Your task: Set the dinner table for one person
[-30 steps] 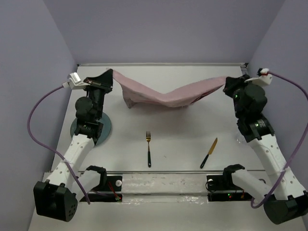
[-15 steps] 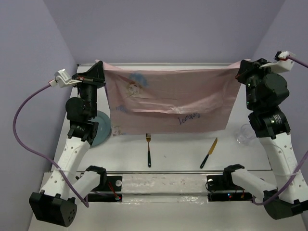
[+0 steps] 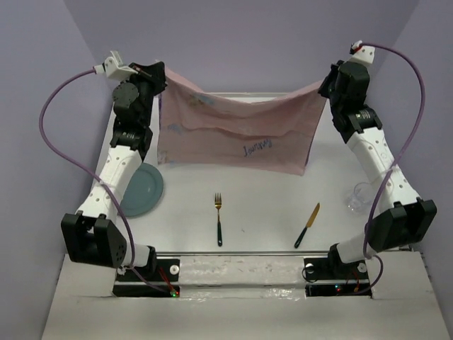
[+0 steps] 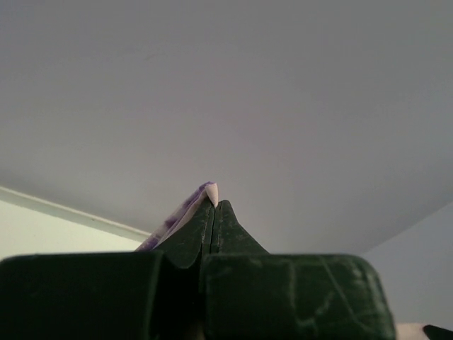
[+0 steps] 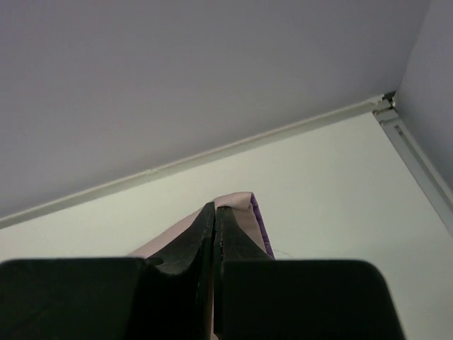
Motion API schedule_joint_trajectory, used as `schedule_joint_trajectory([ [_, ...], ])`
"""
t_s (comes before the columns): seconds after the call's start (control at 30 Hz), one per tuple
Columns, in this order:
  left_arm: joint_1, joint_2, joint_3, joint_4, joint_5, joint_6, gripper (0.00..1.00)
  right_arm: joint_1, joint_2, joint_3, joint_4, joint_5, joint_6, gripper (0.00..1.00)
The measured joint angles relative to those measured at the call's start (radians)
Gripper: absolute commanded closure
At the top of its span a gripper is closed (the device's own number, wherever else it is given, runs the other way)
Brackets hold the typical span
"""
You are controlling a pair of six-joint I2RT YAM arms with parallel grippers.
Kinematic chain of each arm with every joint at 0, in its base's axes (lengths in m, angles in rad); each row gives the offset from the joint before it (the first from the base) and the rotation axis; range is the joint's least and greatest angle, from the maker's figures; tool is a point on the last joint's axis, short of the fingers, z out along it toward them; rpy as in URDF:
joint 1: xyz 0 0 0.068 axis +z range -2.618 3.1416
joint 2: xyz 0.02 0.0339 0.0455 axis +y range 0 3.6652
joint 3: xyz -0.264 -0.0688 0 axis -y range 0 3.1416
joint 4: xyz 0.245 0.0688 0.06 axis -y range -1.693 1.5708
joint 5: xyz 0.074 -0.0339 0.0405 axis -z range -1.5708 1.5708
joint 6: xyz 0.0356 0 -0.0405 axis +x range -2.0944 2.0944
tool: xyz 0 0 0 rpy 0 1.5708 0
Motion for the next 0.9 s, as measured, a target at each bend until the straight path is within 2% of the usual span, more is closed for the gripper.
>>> schedule_joint_trajectory([
  [0.2, 0.056, 0.109, 0.222, -0.046, 0.093, -0.013, 1.00, -0.026, 0.087, 0.250, 0.004, -0.027, -0.040, 1.00],
  [0.23, 0.063, 0.109, 0.225, -0.042, 0.098, -0.016, 1.00, -0.026, 0.068, 0.260, 0.025, -0.032, -0.043, 1.00],
  [0.33, 0.082, 0.084, 0.198, -0.023, 0.110, -0.027, 1.00, -0.026, -0.053, 0.130, 0.103, -0.045, -0.039, 1.00],
  [0.43, 0.089, 0.003, -0.002, 0.051, 0.119, -0.058, 1.00, -0.026, -0.200, -0.132, 0.199, -0.067, 0.001, 1.00],
  [0.53, 0.090, -0.032, -0.221, 0.151, 0.124, -0.098, 1.00, -0.026, -0.248, -0.384, 0.276, -0.093, 0.066, 1.00],
  [0.63, 0.090, -0.002, -0.463, 0.227, 0.125, -0.132, 1.00, -0.027, -0.137, -0.579, 0.309, -0.124, 0.133, 1.00],
  [0.7, 0.089, 0.075, -0.607, 0.250, 0.127, -0.153, 1.00, -0.031, -0.023, -0.676, 0.298, -0.153, 0.166, 1.00],
  [0.77, 0.089, 0.142, -0.691, 0.256, 0.134, -0.171, 1.00, -0.031, 0.058, -0.747, 0.277, -0.181, 0.195, 1.00],
  [0.9, 0.076, 0.167, -0.781, 0.291, 0.136, -0.183, 1.00, -0.031, 0.066, -0.804, 0.273, -0.208, 0.237, 1.00],
])
